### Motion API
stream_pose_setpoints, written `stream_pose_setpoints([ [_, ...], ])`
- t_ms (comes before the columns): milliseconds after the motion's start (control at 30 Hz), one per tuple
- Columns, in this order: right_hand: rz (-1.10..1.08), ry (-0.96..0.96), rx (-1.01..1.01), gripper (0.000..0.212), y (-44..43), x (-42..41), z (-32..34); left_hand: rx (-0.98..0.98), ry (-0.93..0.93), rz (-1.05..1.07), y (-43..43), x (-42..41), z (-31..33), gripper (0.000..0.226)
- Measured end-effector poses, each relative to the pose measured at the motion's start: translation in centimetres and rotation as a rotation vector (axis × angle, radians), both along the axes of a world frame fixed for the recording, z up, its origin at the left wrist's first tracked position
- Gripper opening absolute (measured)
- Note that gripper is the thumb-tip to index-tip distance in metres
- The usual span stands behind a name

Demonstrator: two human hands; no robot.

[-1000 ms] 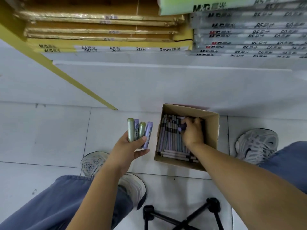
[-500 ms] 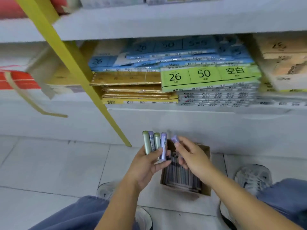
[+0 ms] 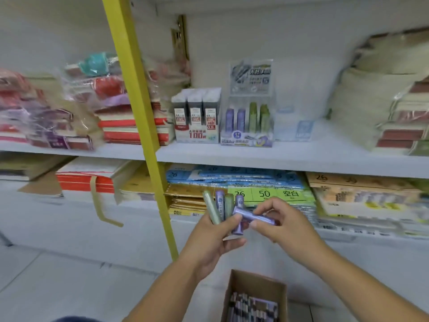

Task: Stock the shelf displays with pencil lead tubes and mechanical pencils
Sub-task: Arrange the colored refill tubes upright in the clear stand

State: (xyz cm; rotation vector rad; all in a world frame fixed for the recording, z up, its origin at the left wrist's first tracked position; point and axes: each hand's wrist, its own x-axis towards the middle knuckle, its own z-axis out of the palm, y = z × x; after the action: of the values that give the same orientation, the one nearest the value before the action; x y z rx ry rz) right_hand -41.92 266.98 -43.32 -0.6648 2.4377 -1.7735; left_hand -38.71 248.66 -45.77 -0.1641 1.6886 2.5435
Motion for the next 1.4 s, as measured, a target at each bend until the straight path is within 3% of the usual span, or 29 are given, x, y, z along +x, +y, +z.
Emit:
stream_pose_setpoints([
  [300,0.035,0.115,-0.111,0.030,0.7,-3.3,7.5,0.074,0.134,-0.052,-0.4,-4.2,8.1,0.028],
  [400,-0.004,0.017,-0.323,0.030,0.1,-4.6,7.3,0.106,0.148,-0.044,-0.5,-5.5,8.5,0.043],
  [500,-0.038,-0.092,-0.594,0.042,-0.9,-5.8,7.0,0.127,0.175,-0.042,-0.7,-6.6,8.1,0.033],
  [600,-0.100,-0.068,-0.673,0.041,-1.7,-6.4,7.3,0.135,0.186,-0.025,-0.6,-7.3,8.2,0.033],
  [867,-0.238,0.359,-0.503,0.030,-2.3,-9.4,13.6,0.104,0.262,0.155,-1.6,-8.1,10.0,0.048],
  [1000,-0.260,0.544,-0.136,0.035,-3.4,-13.6,18.7,0.106,0.255,0.254,-3.0,-8.8,10.5,0.032],
  [1133,-0.207,0.526,0.179,0.033,-5.8,-17.4,20.1,0.079,0.278,0.310,-4.1,-9.8,10.7,0.027],
  [1400,-0.079,0.440,0.407,0.026,-8.4,-20.7,18.7,0.093,0.344,0.334,-5.4,-10.6,10.6,0.028],
])
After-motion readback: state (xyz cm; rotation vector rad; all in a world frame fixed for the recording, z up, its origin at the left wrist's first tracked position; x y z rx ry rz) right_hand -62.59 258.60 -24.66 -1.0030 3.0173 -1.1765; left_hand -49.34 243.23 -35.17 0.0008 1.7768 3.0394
